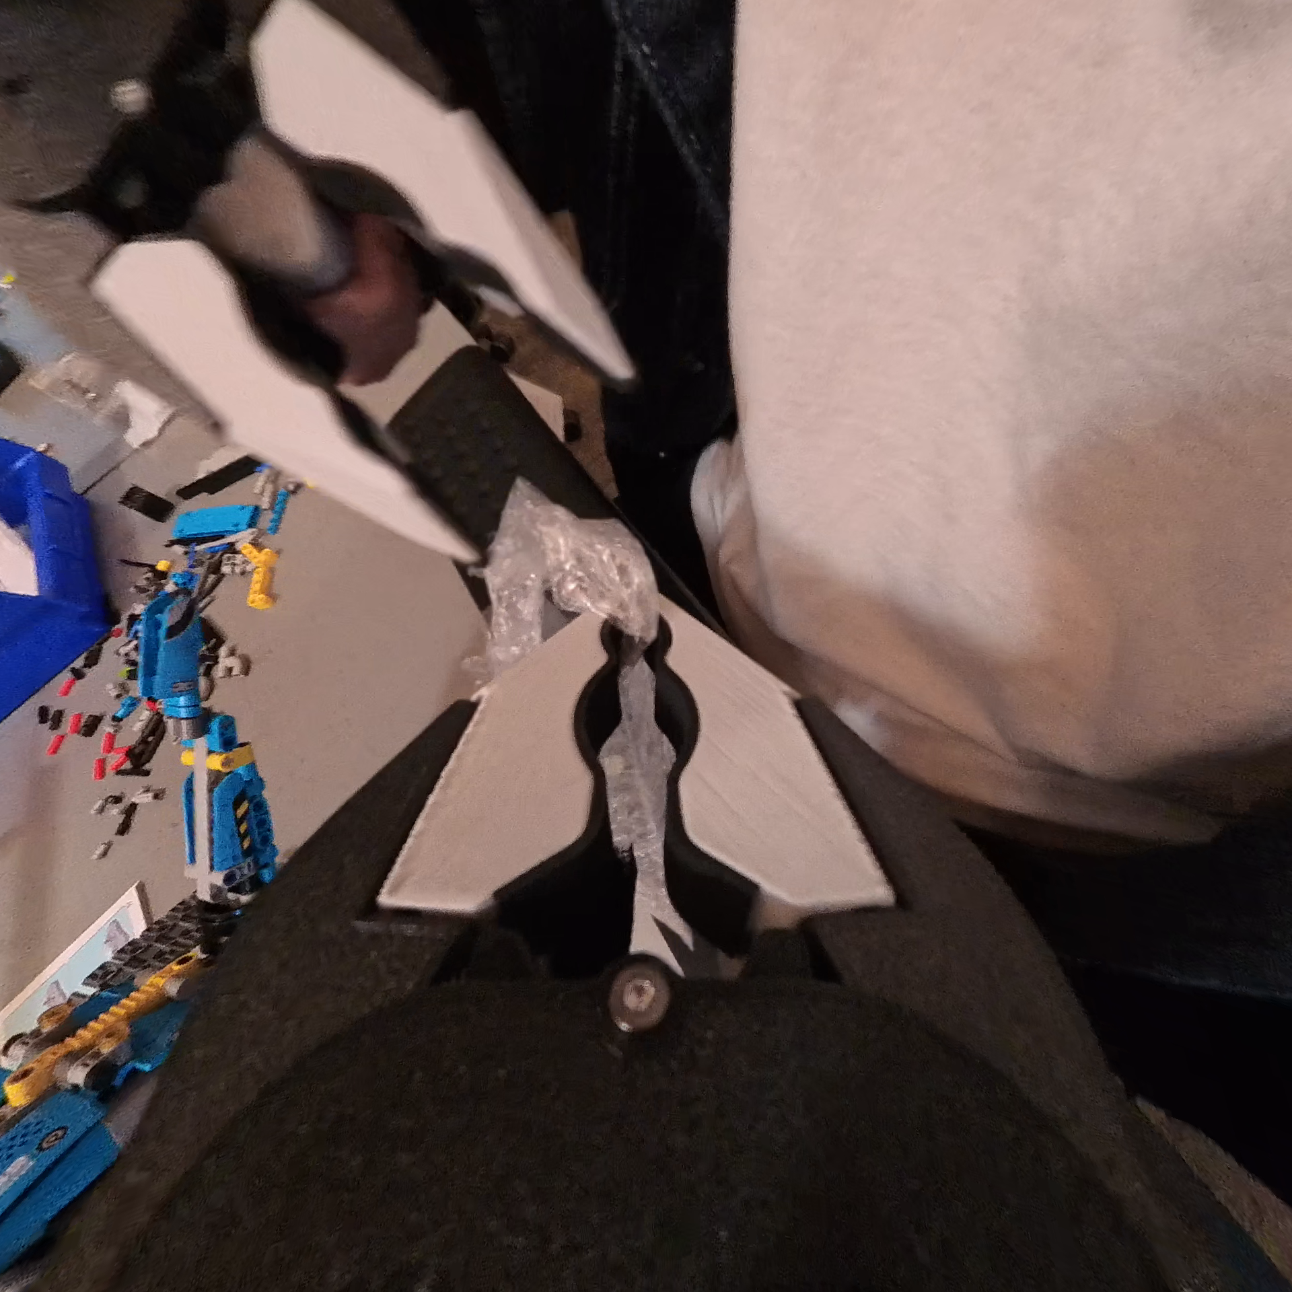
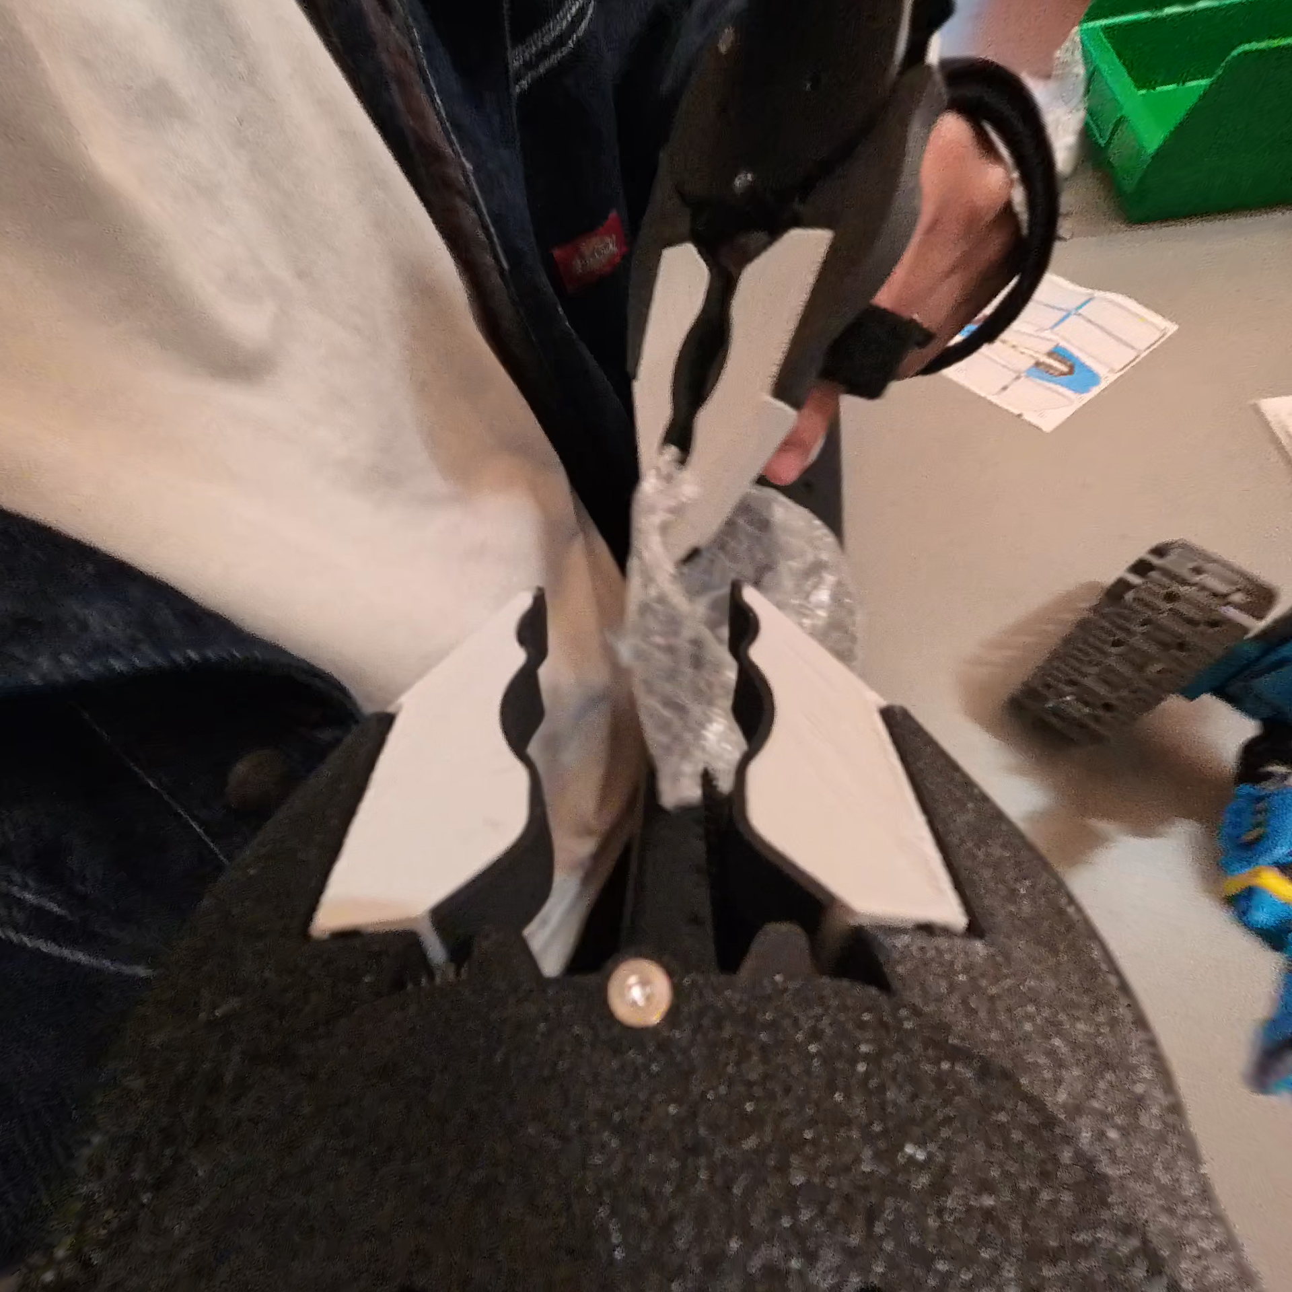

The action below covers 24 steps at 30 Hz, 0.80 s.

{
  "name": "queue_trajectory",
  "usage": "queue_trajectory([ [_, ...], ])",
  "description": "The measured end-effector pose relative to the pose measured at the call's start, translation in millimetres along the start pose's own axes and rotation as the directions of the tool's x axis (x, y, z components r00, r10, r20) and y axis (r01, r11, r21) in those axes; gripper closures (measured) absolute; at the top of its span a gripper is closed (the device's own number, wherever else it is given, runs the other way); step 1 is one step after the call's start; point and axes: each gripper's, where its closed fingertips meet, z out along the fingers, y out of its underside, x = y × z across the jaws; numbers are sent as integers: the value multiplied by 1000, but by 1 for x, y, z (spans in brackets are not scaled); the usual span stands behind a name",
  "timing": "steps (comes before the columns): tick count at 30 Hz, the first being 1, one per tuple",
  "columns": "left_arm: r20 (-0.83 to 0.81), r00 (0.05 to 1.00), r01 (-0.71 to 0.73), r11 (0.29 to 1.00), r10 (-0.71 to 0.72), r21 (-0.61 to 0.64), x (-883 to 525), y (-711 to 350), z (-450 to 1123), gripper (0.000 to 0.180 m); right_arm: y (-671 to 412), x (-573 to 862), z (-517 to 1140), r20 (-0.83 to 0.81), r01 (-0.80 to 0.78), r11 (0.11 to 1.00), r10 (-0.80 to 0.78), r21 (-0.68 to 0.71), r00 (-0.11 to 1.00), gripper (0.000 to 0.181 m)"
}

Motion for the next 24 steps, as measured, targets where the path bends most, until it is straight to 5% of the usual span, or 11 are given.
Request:
queue_trajectory([
  [11,88,989,-95,971,117,-221,5,24,-19,180,-4,51,51,90,-165,985,169,-59,981,143],
  [14,90,989,-88,953,119,-291,10,32,-27,180,13,65,72,-26,-120,982,117,-145,993,165],
  [15,88,991,-72,949,104,-307,13,35,-29,180,8,71,73,-64,-119,985,112,-122,992,181],
  [20,175,984,54,856,44,-514,16,83,-60,180,5,110,65,-352,-152,984,109,-96,929,181],
  [23,312,945,258,816,-100,-518,10,100,-73,179,4,116,77,-446,-211,973,150,-89,883,181],
  [24,353,919,338,808,-173,-482,11,102,-75,166,3,119,79,-488,-217,972,145,-92,861,181],
])
